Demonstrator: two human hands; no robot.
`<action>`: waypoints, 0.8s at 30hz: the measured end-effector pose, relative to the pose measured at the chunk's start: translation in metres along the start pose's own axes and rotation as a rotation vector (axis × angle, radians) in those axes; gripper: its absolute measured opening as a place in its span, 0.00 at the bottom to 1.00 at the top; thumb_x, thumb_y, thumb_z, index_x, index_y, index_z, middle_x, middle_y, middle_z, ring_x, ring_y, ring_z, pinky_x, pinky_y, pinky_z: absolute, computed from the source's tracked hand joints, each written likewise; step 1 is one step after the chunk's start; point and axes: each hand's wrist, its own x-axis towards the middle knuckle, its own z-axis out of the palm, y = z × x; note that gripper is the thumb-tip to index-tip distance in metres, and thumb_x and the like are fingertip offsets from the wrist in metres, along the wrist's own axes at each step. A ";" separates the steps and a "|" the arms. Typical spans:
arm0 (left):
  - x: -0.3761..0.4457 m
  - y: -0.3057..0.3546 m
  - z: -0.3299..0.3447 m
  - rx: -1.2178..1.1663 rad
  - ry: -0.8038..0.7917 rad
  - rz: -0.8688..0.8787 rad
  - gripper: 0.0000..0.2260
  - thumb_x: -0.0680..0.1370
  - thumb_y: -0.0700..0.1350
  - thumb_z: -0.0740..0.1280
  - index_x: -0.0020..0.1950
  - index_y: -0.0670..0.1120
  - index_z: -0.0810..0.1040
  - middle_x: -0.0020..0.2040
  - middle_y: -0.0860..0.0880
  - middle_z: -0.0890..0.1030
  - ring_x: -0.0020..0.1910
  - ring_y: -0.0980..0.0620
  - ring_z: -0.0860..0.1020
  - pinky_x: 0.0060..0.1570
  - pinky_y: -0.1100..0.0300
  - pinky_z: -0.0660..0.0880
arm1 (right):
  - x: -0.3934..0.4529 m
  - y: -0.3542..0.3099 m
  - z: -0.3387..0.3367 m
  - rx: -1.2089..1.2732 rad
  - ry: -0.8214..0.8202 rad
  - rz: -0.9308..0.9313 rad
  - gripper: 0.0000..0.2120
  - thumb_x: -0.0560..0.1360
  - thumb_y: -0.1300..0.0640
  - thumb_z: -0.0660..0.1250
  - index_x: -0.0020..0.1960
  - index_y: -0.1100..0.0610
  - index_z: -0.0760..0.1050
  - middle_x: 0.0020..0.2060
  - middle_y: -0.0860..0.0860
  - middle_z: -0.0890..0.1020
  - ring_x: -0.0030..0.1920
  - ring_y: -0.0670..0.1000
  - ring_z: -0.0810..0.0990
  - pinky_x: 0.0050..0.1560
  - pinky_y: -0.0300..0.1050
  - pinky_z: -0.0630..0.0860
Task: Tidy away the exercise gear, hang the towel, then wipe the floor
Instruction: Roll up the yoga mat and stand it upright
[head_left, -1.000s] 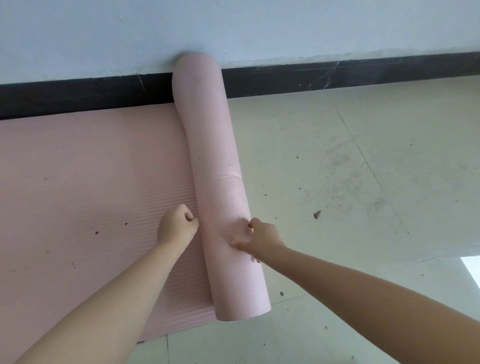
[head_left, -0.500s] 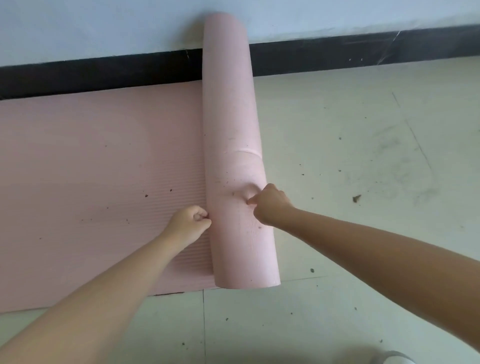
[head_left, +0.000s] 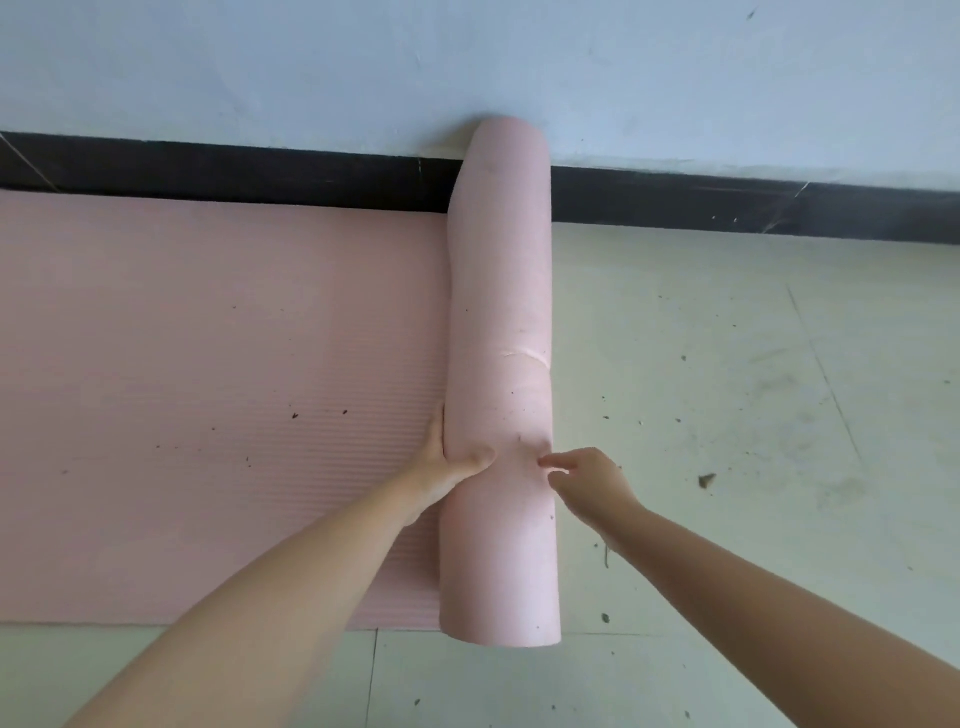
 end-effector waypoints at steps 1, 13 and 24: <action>0.000 0.000 0.008 -0.025 -0.004 0.022 0.37 0.77 0.41 0.67 0.77 0.54 0.47 0.69 0.52 0.69 0.61 0.55 0.70 0.60 0.62 0.66 | -0.001 0.004 -0.001 0.028 0.005 0.021 0.22 0.75 0.67 0.55 0.64 0.55 0.75 0.64 0.53 0.77 0.60 0.59 0.78 0.57 0.45 0.76; 0.001 -0.027 -0.002 -0.086 -0.049 -0.242 0.20 0.79 0.50 0.62 0.70 0.46 0.66 0.63 0.50 0.76 0.61 0.50 0.74 0.65 0.56 0.69 | -0.001 0.010 0.001 0.114 0.001 -0.118 0.12 0.73 0.60 0.69 0.56 0.61 0.78 0.62 0.53 0.75 0.61 0.52 0.76 0.61 0.43 0.72; 0.021 -0.037 -0.003 0.073 0.016 -0.327 0.33 0.78 0.59 0.58 0.77 0.43 0.54 0.74 0.47 0.64 0.73 0.48 0.64 0.74 0.53 0.61 | -0.001 0.004 0.013 0.092 0.014 -0.038 0.16 0.72 0.59 0.69 0.59 0.58 0.73 0.59 0.55 0.75 0.55 0.56 0.77 0.47 0.47 0.76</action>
